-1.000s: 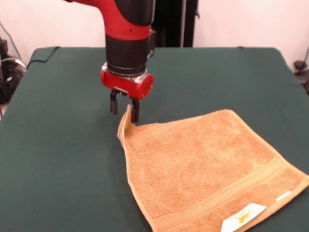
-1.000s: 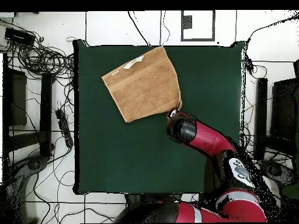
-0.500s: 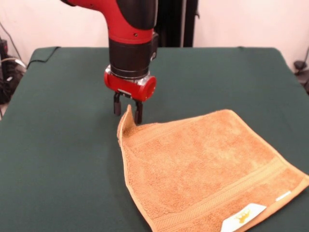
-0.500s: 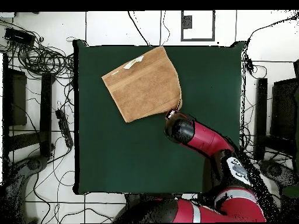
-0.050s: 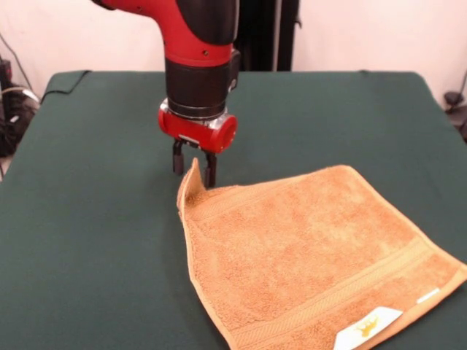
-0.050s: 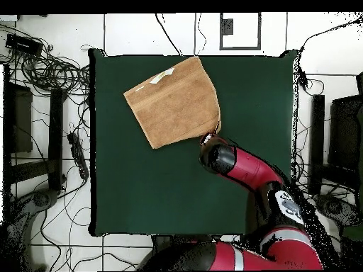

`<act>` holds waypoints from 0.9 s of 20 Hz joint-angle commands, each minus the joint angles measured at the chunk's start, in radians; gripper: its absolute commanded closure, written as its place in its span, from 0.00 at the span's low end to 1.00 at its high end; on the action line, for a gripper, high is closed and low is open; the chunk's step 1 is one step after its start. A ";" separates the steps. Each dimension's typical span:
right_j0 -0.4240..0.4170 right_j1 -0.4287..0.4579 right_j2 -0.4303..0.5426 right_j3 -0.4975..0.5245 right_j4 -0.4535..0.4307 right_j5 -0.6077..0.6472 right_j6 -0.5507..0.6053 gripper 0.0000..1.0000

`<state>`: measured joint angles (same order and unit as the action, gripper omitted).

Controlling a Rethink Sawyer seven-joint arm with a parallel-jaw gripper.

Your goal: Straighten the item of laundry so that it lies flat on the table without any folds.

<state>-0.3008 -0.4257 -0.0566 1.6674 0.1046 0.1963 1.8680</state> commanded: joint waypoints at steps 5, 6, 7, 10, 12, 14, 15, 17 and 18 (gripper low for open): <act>0.000 0.012 0.143 -0.055 -0.001 0.169 0.046 0.00; -0.001 0.013 0.144 -0.060 0.000 0.175 0.045 0.00; -0.008 0.013 0.151 -0.064 -0.001 0.177 0.040 0.00; -0.015 0.010 0.159 -0.065 -0.003 0.180 0.036 0.00; -0.014 -0.001 0.155 -0.068 -0.003 0.200 0.035 0.00; -0.005 -0.016 0.143 -0.071 -0.002 0.227 0.039 0.00; -0.003 -0.020 0.140 -0.073 -0.002 0.236 0.040 0.00; 0.002 -0.024 0.134 -0.075 -0.002 0.249 0.043 0.00; 0.004 -0.023 0.131 -0.078 -0.003 0.258 0.042 0.00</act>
<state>-0.3069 -0.4409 -0.0379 1.6350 0.1044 0.3043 1.8680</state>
